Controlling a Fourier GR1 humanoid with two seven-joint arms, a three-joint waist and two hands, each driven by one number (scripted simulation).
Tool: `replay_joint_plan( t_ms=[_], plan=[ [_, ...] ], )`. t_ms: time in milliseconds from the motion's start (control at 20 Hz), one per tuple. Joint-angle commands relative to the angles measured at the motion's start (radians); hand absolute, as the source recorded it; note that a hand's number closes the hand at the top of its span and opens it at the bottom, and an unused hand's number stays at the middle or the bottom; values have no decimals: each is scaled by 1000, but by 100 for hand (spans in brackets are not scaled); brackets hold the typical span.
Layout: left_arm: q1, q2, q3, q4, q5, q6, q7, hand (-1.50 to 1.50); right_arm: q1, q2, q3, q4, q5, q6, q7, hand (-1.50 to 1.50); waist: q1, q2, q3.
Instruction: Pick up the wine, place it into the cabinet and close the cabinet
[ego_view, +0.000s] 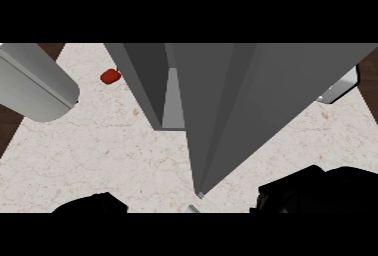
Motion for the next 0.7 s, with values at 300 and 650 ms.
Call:
replay_joint_plan(
  t_ms=[300,650],
  plan=[
    [231,235,389,-12,248,-323,-123,150,-145,114,264,97,42,-99,74,150,11,-2,-2],
    [339,333,576,64,381,-545,-127,150,-378,116,346,419,117,-263,-96,150,32,2,-2]
  ],
)
